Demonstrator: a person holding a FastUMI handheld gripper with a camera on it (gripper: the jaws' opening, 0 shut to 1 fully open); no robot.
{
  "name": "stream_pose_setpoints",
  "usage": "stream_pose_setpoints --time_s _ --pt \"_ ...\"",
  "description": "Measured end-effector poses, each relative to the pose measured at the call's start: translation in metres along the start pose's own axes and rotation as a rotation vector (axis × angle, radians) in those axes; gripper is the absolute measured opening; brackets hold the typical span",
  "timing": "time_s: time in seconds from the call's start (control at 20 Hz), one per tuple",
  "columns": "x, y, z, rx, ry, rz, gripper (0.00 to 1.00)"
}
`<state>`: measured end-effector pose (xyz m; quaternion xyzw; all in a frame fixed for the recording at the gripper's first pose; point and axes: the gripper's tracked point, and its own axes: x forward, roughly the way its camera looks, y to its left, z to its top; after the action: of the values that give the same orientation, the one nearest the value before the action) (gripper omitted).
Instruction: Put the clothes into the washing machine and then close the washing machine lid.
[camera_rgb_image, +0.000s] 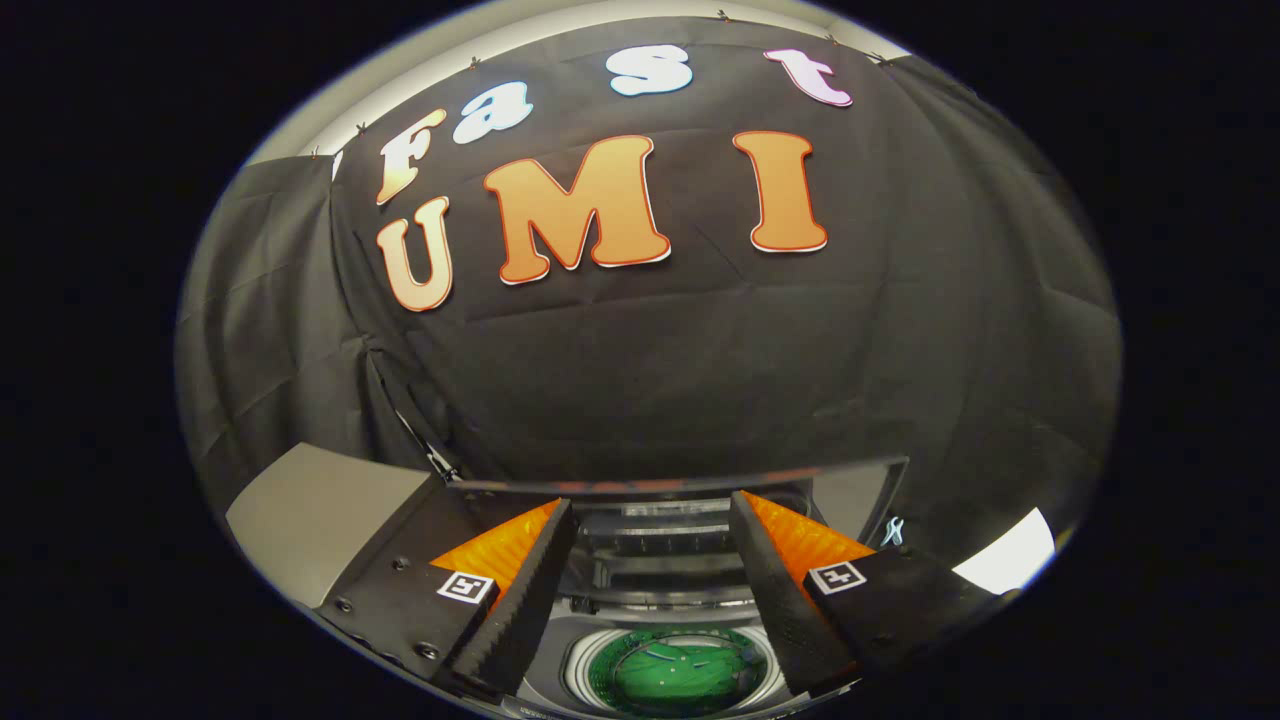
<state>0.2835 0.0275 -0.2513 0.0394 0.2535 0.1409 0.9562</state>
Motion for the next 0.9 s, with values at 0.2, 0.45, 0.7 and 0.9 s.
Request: stream_pose_setpoints --time_s 0.2,0.45,0.7,0.9 --pt "0.047 -0.006 0.009 -0.020 0.026 -0.011 0.99" --pt "0.106 -0.008 -0.003 -0.073 0.097 -0.035 0.99" --pt "0.131 -0.012 -0.005 -0.105 0.091 -0.056 0.99" --pt "0.128 -0.009 -0.007 -0.105 0.088 -0.054 0.99"
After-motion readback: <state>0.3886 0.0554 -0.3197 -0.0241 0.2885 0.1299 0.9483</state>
